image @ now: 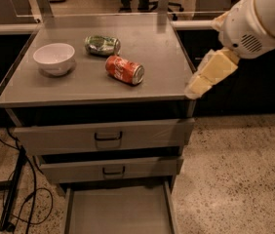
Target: Place coke can into bottom drawer
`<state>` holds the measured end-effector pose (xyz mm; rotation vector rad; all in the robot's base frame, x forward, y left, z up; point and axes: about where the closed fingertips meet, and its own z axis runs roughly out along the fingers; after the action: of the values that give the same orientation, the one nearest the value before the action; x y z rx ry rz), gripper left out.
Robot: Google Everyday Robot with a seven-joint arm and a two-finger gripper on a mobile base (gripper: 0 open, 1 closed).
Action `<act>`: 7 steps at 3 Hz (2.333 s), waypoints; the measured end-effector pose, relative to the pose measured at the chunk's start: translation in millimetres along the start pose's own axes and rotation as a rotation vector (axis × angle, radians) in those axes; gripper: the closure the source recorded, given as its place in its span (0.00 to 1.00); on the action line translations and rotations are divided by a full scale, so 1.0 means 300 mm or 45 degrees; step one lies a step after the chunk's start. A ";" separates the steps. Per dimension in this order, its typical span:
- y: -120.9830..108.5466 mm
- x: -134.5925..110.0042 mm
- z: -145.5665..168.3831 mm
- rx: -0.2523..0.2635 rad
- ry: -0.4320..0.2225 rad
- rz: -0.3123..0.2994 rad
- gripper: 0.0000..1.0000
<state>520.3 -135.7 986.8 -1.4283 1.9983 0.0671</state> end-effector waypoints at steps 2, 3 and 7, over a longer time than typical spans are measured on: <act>-0.044 -0.253 0.154 0.068 -0.298 0.160 0.00; -0.044 -0.253 0.156 0.067 -0.297 0.160 0.00; -0.022 -0.355 0.611 -0.032 -0.257 0.195 0.00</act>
Offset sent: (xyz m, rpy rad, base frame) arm 0.0743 0.1150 0.0138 0.3610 -0.1131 -0.0693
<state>633.8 23.6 904.9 -1.2294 1.9411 0.2928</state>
